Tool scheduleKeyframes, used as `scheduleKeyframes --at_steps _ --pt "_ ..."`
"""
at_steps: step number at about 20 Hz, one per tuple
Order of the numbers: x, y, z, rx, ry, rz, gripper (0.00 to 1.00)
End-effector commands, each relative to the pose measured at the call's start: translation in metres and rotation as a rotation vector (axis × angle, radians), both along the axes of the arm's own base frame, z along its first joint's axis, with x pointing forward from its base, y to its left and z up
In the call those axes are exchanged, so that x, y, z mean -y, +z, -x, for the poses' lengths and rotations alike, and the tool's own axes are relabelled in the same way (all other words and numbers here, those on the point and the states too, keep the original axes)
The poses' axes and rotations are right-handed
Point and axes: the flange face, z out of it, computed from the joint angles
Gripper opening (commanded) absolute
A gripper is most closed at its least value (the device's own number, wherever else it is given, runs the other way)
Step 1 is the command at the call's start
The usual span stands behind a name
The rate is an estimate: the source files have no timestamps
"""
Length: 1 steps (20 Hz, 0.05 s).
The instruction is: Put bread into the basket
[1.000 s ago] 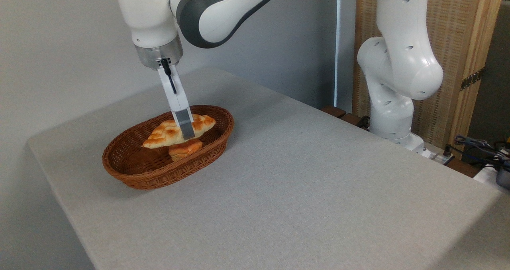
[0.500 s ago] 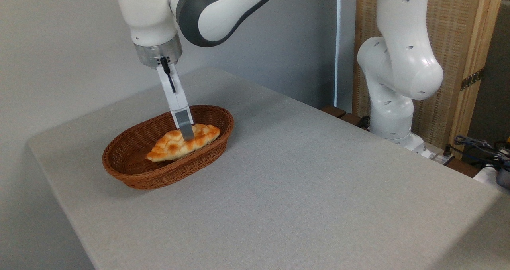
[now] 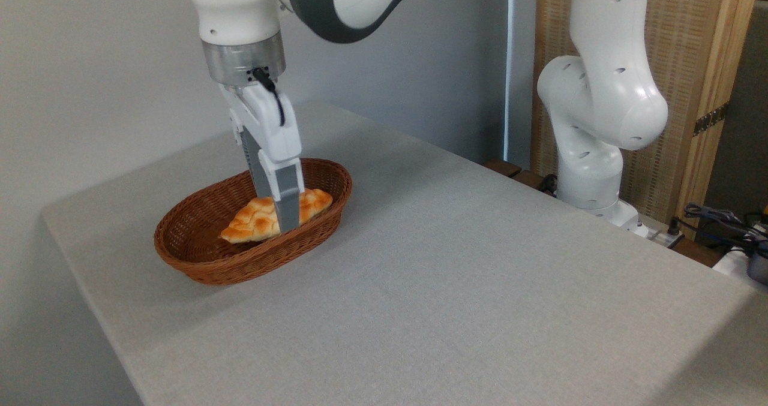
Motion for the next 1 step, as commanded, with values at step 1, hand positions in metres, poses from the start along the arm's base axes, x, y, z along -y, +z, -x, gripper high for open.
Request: scheduleKeyframes --at_steps 1 --pt "-0.0486 0.0139 -0.0074 0.022 0.126 -0.039 1.0"
